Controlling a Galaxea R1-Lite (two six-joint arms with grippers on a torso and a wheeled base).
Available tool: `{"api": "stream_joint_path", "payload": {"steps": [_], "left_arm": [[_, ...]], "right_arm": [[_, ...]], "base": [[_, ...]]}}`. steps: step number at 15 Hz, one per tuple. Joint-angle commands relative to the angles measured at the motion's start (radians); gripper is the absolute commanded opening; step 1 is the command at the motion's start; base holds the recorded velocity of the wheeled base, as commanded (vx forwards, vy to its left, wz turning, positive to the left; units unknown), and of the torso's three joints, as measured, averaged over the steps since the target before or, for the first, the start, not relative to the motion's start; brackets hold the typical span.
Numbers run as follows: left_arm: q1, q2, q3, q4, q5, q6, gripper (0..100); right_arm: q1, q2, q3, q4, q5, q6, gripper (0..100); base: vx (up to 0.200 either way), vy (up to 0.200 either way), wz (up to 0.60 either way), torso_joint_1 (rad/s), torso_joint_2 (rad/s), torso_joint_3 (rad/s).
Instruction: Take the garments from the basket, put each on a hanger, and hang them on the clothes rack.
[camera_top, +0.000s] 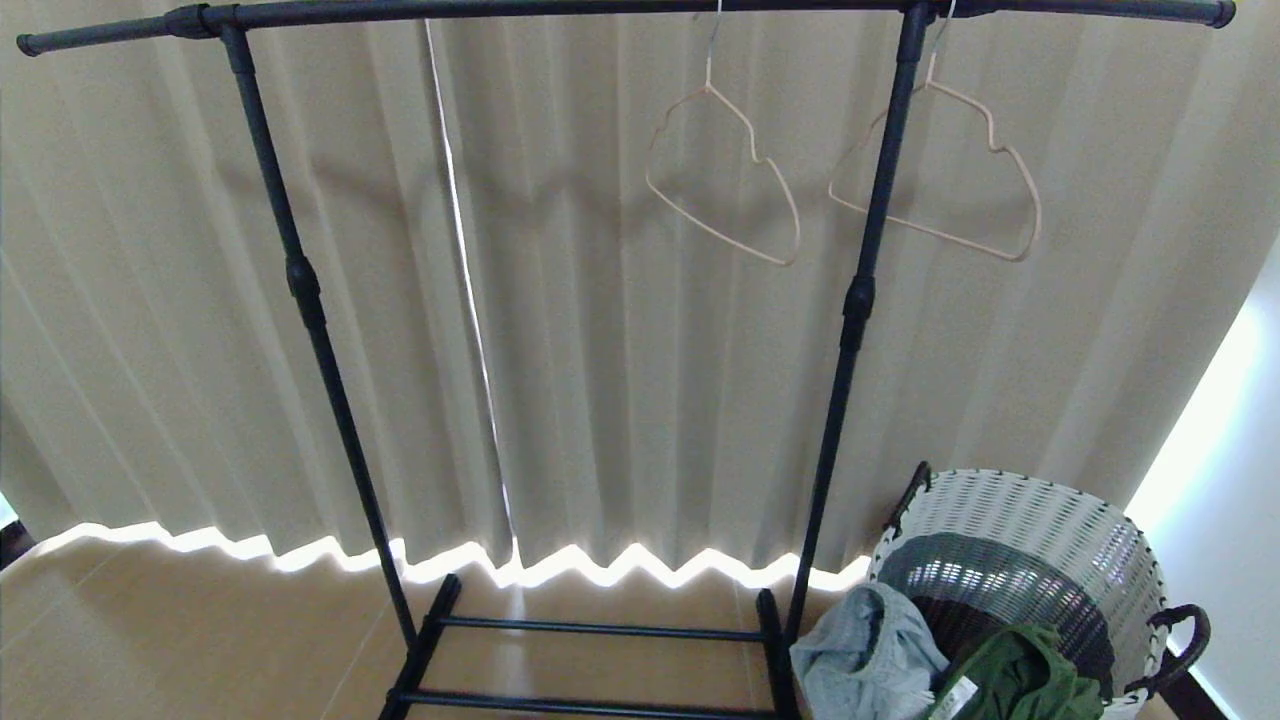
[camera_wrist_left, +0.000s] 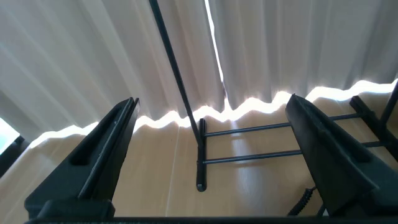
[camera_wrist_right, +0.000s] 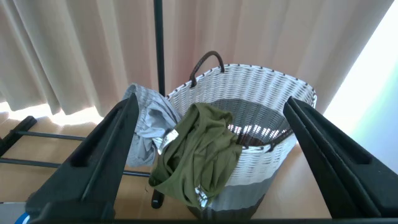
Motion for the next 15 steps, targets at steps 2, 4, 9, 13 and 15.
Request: {"api": "stream_joint_path", "payload": {"steps": [2, 4, 9, 13, 15], "left_arm": [[0.001, 0.000, 0.000, 0.000, 0.001, 0.001, 100], [0.001, 0.000, 0.001, 0.000, 0.001, 0.001, 100], [0.001, 0.000, 0.000, 0.000, 0.001, 0.001, 100], [0.001, 0.000, 0.000, 0.000, 0.001, 0.003, 100], [0.001, 0.000, 0.000, 0.000, 0.001, 0.003, 100]], "right_arm": [[0.001, 0.001, 0.000, 0.000, -0.001, -0.001, 100], [0.001, 0.001, 0.000, 0.000, 0.001, -0.001, 100], [-0.001, 0.001, 0.000, 0.000, 0.001, -0.001, 100], [-0.001, 0.001, 0.000, 0.000, 0.001, -0.001, 100], [0.001, 0.001, 0.000, 0.000, 0.001, 0.001, 100]], "base": [[0.000, 0.000, 0.00, 0.000, 0.00, 0.000], [0.000, 0.000, 0.00, 0.000, 0.00, 0.000], [0.000, 0.000, 0.00, 0.000, 0.00, 0.000], [0.150, 0.000, 0.00, -0.001, 0.00, 0.007], [0.100, 0.000, 0.00, 0.004, 0.00, -0.001]]}}
